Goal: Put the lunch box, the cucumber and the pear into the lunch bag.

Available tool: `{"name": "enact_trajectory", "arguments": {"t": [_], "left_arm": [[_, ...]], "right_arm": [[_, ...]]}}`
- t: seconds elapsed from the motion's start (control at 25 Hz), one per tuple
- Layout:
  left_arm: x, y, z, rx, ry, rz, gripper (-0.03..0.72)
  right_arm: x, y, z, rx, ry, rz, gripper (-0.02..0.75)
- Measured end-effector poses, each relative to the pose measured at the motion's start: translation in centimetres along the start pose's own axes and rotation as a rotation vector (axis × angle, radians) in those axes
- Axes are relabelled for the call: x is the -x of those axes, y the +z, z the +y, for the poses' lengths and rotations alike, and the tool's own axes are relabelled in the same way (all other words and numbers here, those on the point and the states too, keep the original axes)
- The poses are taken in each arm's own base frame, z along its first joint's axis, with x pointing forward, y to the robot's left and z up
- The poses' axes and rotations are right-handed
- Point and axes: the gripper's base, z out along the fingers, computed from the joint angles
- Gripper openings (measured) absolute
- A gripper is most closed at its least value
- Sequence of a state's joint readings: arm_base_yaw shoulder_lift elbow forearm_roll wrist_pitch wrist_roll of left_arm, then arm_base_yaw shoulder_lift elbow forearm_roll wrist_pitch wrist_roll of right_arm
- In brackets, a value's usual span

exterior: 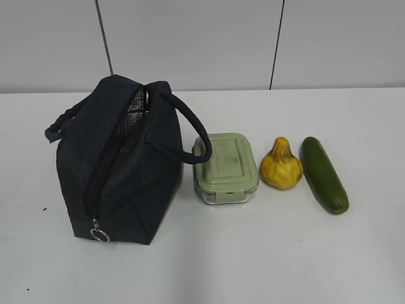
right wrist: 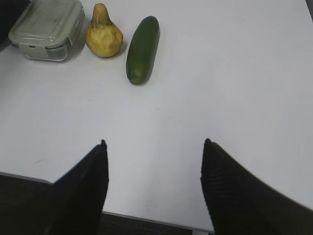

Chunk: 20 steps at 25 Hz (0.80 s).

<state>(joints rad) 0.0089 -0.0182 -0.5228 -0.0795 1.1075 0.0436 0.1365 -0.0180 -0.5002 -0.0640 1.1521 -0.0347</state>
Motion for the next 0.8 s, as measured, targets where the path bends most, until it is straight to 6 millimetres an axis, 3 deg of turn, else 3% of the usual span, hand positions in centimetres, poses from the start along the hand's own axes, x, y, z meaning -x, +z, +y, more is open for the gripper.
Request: {"name": "enact_trajectory", "arguments": {"t": [0.8], "left_arm": [[0.0,0.0,0.0,0.0,0.0,0.0,0.238]], "right_arm": [[0.0,0.0,0.0,0.0,0.0,0.0,0.47]]}}
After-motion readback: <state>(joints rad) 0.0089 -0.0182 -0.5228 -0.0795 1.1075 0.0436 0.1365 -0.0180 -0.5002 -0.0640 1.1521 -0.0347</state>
